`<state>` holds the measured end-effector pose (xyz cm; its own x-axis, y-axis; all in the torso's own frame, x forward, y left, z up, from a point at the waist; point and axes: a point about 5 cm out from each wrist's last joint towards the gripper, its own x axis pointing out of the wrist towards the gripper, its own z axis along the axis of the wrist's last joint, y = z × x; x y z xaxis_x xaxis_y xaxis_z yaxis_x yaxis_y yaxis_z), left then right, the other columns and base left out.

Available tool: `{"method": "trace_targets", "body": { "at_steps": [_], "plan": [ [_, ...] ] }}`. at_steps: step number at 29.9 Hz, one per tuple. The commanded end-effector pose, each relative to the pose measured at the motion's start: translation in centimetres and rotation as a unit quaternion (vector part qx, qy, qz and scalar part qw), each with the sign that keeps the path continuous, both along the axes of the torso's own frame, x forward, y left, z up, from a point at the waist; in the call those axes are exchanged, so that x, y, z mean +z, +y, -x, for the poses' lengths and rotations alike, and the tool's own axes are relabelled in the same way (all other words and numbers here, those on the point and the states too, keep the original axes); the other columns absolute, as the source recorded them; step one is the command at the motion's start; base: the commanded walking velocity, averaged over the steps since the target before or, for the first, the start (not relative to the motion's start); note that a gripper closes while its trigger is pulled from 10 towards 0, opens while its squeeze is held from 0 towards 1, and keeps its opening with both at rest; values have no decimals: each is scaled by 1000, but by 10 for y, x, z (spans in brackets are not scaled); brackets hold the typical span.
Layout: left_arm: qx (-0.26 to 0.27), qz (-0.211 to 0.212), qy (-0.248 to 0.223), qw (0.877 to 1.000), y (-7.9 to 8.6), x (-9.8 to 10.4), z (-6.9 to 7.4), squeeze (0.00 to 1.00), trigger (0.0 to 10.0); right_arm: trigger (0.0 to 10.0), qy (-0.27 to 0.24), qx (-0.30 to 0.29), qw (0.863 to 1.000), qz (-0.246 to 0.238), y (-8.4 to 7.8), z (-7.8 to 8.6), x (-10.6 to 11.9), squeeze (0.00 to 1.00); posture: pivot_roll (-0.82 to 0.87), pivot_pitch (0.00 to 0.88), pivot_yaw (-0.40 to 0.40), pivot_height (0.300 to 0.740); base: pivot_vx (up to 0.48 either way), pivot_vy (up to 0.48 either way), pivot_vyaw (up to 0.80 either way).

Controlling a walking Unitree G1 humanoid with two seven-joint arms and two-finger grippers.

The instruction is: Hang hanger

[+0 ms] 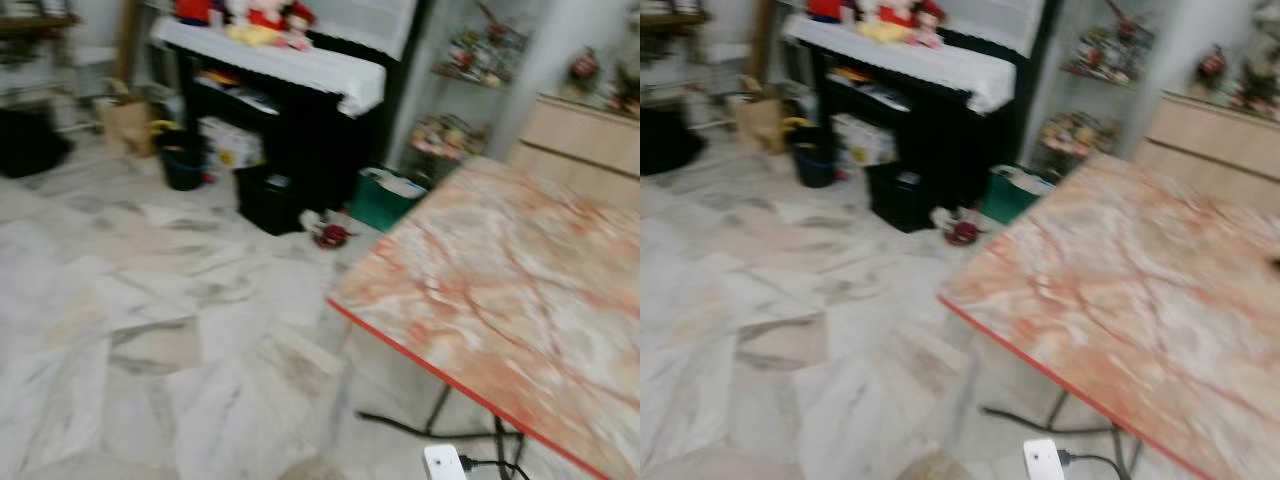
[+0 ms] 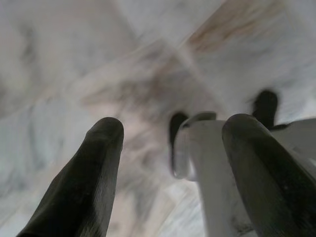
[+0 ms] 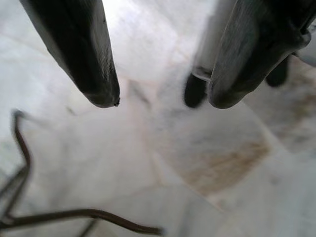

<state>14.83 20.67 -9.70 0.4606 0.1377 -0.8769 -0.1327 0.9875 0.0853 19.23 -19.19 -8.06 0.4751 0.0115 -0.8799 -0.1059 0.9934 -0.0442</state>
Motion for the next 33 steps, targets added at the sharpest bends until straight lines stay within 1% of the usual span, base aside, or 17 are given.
{"method": "trace_targets", "body": {
  "at_steps": [1,19,24,30,33],
  "plan": [
    [32,16,-44,998,19,8,-8,0,10000,10000,-93,-123,985,-81,-6,-31,19,0,191,12,-97,740,0,0,-763],
    [33,18,-40,999,18,7,-7,0,10000,10000,-94,-128,984,-80,-6,-31,19,0,186,13,-95,740,0,0,-765],
    [27,18,-39,999,19,7,-7,0,10000,10000,-96,-134,983,-81,-5,-31,19,0,183,2,-82,740,0,0,-740],
    [20,14,-39,999,22,9,-9,0,10000,10000,-102,-144,980,-88,-2,-31,19,0,190,0,-58,740,0,0,0],
    [12,10,-40,999,25,10,-11,0,10000,10000,-107,-155,977,-96,2,-32,18,0,191,0,-26,740,0,0,0]
  ]
}}
